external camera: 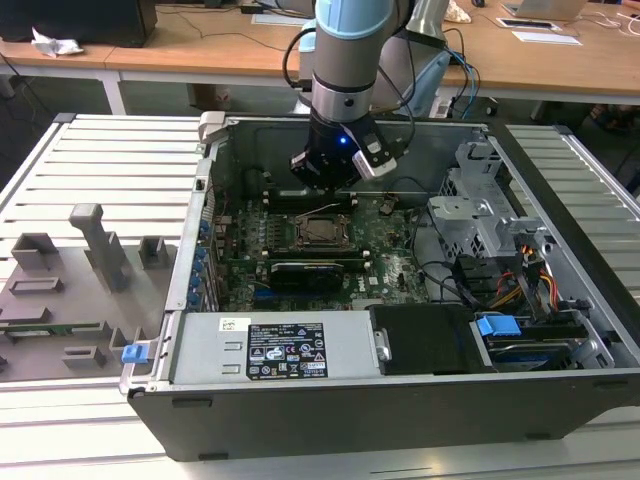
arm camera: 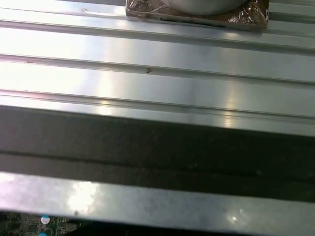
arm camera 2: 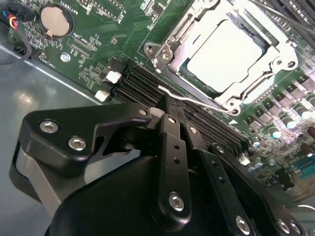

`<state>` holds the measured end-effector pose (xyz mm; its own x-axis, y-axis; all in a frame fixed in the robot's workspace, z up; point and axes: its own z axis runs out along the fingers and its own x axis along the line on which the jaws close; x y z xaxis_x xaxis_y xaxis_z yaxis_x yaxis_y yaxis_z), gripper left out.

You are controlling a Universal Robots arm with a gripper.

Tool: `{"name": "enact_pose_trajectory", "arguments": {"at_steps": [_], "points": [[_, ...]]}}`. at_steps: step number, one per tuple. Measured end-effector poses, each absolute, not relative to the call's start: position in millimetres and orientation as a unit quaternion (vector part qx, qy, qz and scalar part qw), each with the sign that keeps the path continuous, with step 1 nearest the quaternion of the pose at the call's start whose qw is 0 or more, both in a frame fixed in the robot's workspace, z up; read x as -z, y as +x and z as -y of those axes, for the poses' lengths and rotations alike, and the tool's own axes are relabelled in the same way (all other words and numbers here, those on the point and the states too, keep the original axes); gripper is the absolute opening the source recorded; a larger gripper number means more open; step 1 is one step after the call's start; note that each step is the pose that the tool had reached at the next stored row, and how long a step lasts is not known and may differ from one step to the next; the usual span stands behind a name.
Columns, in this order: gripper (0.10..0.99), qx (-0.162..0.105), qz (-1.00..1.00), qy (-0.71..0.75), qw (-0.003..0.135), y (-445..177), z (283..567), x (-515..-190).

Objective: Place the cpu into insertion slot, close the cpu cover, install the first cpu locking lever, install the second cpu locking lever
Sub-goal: 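Install the first cpu locking lever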

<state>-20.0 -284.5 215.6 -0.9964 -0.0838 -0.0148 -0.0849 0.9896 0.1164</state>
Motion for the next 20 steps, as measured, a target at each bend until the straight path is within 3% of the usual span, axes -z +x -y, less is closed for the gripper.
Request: {"name": "enact_pose_trajectory", "arguments": {"at_steps": [20], "points": [[0.106,-0.06,-0.997,-0.042,0.005,-33.7,286.7,-225.9]]}}
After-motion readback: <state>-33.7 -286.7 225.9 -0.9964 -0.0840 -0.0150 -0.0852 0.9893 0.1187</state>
